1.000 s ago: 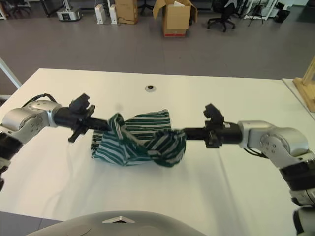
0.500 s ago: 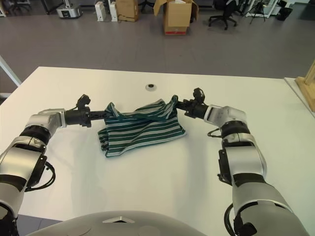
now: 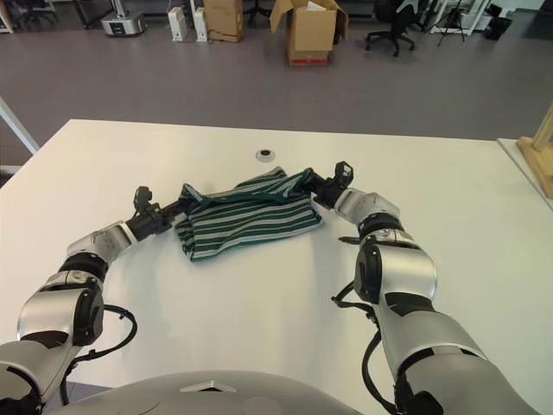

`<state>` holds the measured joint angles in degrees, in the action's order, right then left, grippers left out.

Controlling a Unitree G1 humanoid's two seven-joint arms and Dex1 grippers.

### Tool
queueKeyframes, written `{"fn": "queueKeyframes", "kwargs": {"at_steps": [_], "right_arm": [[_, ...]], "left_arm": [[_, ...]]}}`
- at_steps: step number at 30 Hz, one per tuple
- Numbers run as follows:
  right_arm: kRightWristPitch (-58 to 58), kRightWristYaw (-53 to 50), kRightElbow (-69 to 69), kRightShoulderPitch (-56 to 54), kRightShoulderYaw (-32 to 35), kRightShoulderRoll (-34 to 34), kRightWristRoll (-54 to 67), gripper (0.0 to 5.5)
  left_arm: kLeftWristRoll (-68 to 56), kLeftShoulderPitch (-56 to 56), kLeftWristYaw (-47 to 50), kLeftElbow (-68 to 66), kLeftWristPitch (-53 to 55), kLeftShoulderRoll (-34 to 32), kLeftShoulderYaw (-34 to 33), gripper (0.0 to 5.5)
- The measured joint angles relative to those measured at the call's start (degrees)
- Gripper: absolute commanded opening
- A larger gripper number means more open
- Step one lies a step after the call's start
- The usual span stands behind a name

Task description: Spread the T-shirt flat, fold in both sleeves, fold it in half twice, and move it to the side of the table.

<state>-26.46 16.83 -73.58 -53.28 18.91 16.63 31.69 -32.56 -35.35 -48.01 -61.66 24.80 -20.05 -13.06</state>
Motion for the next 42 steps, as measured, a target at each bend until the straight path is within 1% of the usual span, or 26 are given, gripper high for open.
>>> {"fn": "queueKeyframes", "kwargs": {"at_steps": [1,2,4,5,8,10,11,12,13,16,17,19,20,22,24,26,28,29,32,33,36,38,42], "right_arm": [[0.8,-2.0,-0.1,-0.4,1.5,-0.2,0.0,0.31],[1.3,-3.3,-0.2,-0.6,2.6,-0.3,0.0,0.42],[1.9,-4.8,-0.3,-0.6,4.4,-0.6,0.0,0.83],[2.0,-5.5,-0.3,-0.6,5.2,-0.7,0.0,0.93],[2.2,-7.2,-0.3,-0.6,6.9,-0.3,-0.4,0.93],[2.1,-6.0,-0.3,-0.6,6.6,0.2,-2.1,0.93],[2.1,-4.9,-0.1,-0.6,5.7,0.4,-3.0,0.93],[2.1,-4.0,0.2,-0.6,5.0,0.5,-4.2,0.93],[2.8,-1.5,0.8,-0.5,2.8,0.7,-6.6,0.93],[9.7,12.8,10.6,1.2,-9.3,0.9,-16.2,0.93],[12.8,15.5,13.9,2.7,-12.8,1.0,-19.0,0.93],[21.4,19.5,20.5,9.2,-20.0,2.4,-25.8,0.93],[23.8,20.5,22.2,11.1,-21.7,3.1,-27.7,0.93],[32.8,23.7,27.4,17.7,-27.8,5.8,-34.1,0.93],[36.2,25.2,28.6,20.2,-29.8,6.1,-36.0,0.93],[38.0,25.8,28.9,21.4,-30.5,6.0,-36.2,0.93],[38.8,25.7,28.9,21.8,-30.8,5.9,-36.6,0.93],[39.3,25.7,28.9,21.9,-31.5,5.8,-37.1,0.93],[39.3,25.0,29.4,22.0,-34.5,6.4,-41.0,0.93],[38.6,25.3,30.1,22.0,-35.2,7.3,-41.2,0.93],[34.9,31.5,36.8,24.3,-35.9,12.1,-40.8,0.93],[31.8,39.8,48.0,30.9,-35.4,19.0,-37.3,0.93],[23.5,49.4,65.4,42.5,-33.7,28.6,-30.8,0.93]], "left_arm": [[-0.5,0.9,0.9,1.7,1.1,0.2,-0.6,0.00],[-0.5,1.6,1.2,3.3,2.5,0.3,-0.8,0.00],[-0.5,2.7,2.5,5.9,4.0,0.7,-1.5,0.00],[-0.6,2.9,3.3,6.6,4.7,0.8,-1.8,0.34],[-0.6,3.5,5.5,7.7,5.8,0.8,-2.8,0.82],[-0.6,4.1,6.3,8.7,7.5,0.6,-3.4,1.05],[-0.5,4.5,6.4,9.3,7.9,0.5,-3.5,1.25],[-0.5,4.8,6.9,10.0,8.5,0.4,-3.5,1.30],[-0.5,5.3,7.1,11.0,8.6,0.3,-3.1,1.30],[1.8,7.8,6.0,18.1,9.5,-1.3,0.8,1.30],[2.3,8.3,6.0,19.4,9.4,-2.1,1.7,1.30],[5.3,8.7,6.1,20.2,6.3,-4.9,2.5,1.30],[6.5,8.7,6.4,20.2,5.1,-5.6,2.8,1.30],[13.0,8.7,7.4,20.6,-2.0,-8.2,5.8,1.30],[17.7,8.7,5.9,22.4,-8.2,-9.1,9.8,1.30],[22.2,7.7,3.4,24.3,-15.8,-9.7,13.6,1.30],[25.2,6.4,1.5,25.8,-23.4,-9.9,16.3,1.30],[26.9,5.4,0.1,26.4,-28.8,-10.1,17.7,1.30],[30.2,4.1,-7.4,28.8,-43.4,-11.1,22.5,1.30],[30.9,3.7,-9.6,29.2,-45.7,-11.2,23.9,1.30],[30.8,3.2,-13.6,31.2,-47.6,-11.2,25.5,1.30],[29.7,3.5,-15.6,34.6,-46.5,-11.2,25.9,1.30],[27.6,7.2,-17.4,41.1,-43.1,-11.0,26.4,1.30]]}}
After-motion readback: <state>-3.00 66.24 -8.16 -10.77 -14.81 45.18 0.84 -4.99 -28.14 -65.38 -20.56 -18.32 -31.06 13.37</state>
